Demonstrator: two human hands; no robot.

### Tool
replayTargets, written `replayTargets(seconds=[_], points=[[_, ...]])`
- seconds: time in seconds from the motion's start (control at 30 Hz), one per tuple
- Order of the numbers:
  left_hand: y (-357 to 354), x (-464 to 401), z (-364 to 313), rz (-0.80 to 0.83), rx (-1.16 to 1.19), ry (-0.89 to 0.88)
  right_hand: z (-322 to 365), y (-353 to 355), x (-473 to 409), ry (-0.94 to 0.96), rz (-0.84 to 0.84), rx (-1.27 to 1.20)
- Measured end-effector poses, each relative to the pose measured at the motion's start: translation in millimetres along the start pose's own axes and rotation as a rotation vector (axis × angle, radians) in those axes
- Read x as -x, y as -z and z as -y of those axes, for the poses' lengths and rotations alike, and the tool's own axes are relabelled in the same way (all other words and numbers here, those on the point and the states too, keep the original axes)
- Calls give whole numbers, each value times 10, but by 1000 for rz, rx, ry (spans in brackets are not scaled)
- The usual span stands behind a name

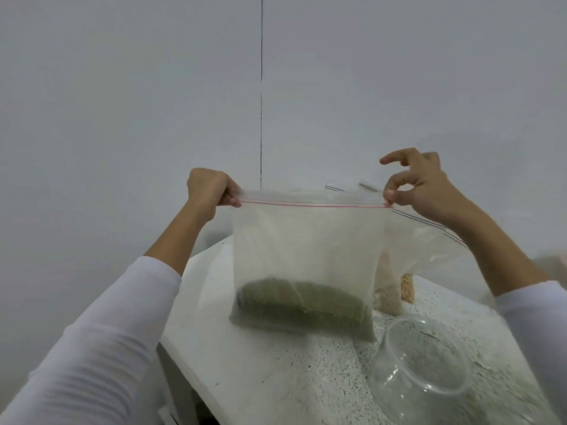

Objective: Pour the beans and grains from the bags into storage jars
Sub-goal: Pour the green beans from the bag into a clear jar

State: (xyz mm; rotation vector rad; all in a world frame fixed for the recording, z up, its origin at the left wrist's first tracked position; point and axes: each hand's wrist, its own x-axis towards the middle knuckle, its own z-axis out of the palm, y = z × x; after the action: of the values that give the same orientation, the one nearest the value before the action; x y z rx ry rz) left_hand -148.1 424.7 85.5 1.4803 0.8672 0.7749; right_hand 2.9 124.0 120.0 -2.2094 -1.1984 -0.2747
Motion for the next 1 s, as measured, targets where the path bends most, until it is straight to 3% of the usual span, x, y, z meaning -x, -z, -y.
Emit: replayTargets(seconds=[0.1,0.23,0.33,0.4,0.5,0.7,0.87,1.0], points=[[-40,31,203,47,-41,65,-199,-194,24,-85,80,136],[-51,45,264,114,-33,1,-297,-275,47,-89,38,120],[91,60,248,389,-75,-98,-309,-271,20,-71,67,180],[180,82,281,533,-277,-203,-299,-286,14,-74,54,174],[202,99,319,523,-477,-311,-255,-323,-20,-87,78,105],[194,110,290,520,-559,-320,-78,-389,-213,-148,255,-63],[124,169,275,494,-510,-352,354,-506,-320,-87,442,-115],[29,250,250,466,-408,-351,730,-789,-439,-11,562,18]])
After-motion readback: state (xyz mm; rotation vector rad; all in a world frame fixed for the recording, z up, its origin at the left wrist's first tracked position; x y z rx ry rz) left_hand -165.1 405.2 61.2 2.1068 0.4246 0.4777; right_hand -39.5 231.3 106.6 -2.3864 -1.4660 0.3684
